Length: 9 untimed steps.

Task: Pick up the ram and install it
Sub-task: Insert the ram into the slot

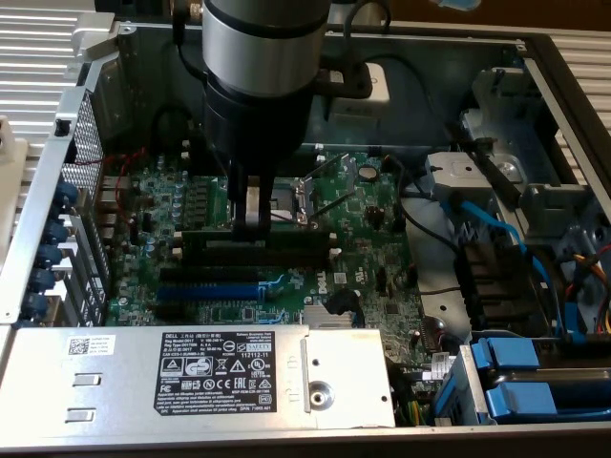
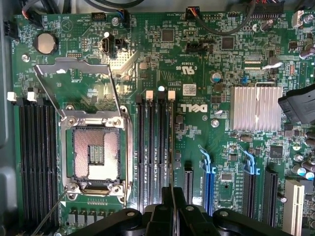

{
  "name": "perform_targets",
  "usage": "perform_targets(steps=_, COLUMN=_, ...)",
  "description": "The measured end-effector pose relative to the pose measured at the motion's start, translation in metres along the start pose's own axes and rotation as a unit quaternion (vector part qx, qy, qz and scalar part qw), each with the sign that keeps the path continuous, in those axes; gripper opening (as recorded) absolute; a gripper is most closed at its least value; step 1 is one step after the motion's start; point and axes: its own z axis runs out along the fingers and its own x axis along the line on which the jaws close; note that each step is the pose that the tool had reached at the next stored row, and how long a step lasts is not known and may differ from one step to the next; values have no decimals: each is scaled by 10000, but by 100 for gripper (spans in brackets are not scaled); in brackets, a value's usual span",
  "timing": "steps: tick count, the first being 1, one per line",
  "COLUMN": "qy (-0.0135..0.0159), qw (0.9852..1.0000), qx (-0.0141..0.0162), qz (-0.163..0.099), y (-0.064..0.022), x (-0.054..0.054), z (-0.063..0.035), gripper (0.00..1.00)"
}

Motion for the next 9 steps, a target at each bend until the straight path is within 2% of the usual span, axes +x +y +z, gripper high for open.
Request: perform_targets(steps=9, qy=4, qw=10000, qx=-3, qz=60, y=0, x=0, z=1, gripper=12)
